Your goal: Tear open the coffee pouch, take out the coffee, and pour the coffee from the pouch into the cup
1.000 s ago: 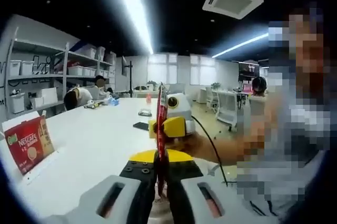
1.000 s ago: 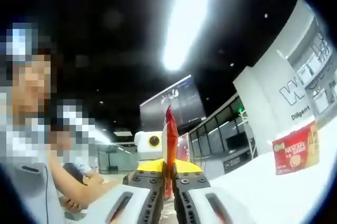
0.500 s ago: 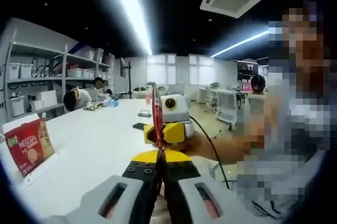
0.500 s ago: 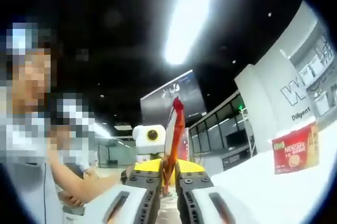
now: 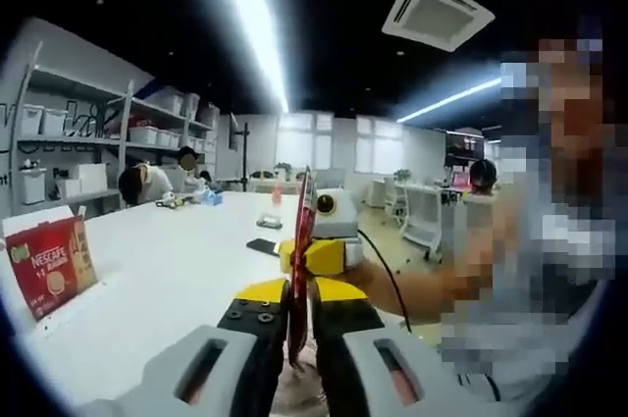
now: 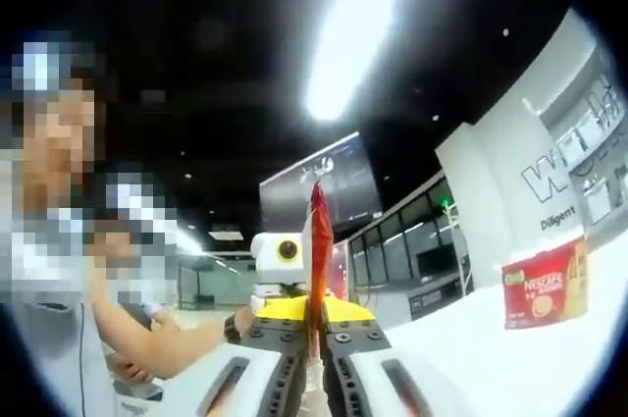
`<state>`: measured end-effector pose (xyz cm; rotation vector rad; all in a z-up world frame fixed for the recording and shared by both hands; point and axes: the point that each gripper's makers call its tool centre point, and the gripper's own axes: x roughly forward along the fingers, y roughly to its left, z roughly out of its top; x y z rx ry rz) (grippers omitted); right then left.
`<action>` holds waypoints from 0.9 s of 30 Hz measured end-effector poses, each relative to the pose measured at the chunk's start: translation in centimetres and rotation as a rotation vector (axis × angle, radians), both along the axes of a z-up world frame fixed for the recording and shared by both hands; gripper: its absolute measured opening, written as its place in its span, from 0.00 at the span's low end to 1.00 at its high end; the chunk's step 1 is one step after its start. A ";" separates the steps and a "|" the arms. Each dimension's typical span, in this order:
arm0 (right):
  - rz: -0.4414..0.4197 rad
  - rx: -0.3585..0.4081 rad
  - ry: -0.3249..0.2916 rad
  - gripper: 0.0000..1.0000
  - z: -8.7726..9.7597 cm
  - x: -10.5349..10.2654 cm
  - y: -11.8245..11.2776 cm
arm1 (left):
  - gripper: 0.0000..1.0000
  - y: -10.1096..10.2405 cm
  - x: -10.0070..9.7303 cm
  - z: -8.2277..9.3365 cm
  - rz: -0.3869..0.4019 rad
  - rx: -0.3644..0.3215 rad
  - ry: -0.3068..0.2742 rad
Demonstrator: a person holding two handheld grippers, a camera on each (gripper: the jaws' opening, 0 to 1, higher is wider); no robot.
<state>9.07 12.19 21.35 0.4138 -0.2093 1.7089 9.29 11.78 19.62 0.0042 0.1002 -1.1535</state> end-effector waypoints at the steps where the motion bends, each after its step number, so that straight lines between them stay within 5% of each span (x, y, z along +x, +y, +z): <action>1: 0.000 -0.001 0.002 0.04 0.1 0.1 0.1 | 0.12 0.1 0.1 0.0 0.002 0.008 0.000; 27: 0.024 0.004 0.010 0.09 0.0 -0.3 -0.1 | 0.04 -0.4 -0.5 -1.1 -0.021 0.060 -0.031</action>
